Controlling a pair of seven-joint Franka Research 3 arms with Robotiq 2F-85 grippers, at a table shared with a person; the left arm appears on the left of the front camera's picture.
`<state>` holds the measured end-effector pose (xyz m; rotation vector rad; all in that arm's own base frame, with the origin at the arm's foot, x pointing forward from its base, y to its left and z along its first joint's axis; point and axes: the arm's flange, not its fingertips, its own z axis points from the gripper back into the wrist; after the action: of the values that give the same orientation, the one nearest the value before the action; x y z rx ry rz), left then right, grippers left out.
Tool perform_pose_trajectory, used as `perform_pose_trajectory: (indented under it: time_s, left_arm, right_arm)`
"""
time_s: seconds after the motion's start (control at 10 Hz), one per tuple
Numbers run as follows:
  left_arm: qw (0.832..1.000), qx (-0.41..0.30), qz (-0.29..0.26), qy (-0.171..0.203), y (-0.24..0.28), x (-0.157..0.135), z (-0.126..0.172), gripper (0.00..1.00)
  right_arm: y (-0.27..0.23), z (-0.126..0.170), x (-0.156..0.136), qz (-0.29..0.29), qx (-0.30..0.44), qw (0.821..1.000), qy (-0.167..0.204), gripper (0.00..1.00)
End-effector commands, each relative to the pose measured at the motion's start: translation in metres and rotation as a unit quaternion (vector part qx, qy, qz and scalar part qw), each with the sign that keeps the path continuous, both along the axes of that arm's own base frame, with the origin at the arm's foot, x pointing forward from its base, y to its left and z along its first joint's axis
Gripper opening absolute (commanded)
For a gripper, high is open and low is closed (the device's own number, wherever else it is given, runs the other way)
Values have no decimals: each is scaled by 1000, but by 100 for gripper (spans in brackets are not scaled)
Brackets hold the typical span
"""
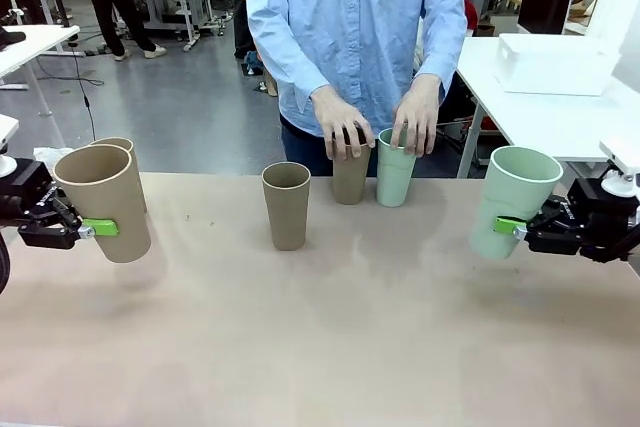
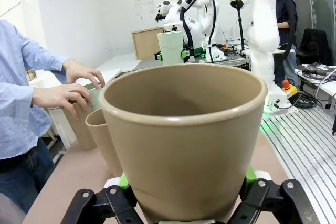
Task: Stack the cups and store them in the basket.
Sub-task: Place the stack of Reusable plastic cups into the Pantry Basket.
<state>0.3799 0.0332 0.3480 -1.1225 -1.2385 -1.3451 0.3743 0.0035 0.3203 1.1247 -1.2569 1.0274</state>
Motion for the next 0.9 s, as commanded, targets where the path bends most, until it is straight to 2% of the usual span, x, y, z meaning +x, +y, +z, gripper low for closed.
perform_pose_trajectory:
  time_s: [0.0, 0.8]
  left_arm:
    - [1000, 1, 2, -4, -2, -3, 4, 85]
    - [1000, 1, 2, -4, -2, -3, 4, 85]
  right_arm:
    - [-1, 2, 0, -2, -2, 1000, -3, 85]
    - [-1, 2, 0, -2, -2, 1000, -3, 85]
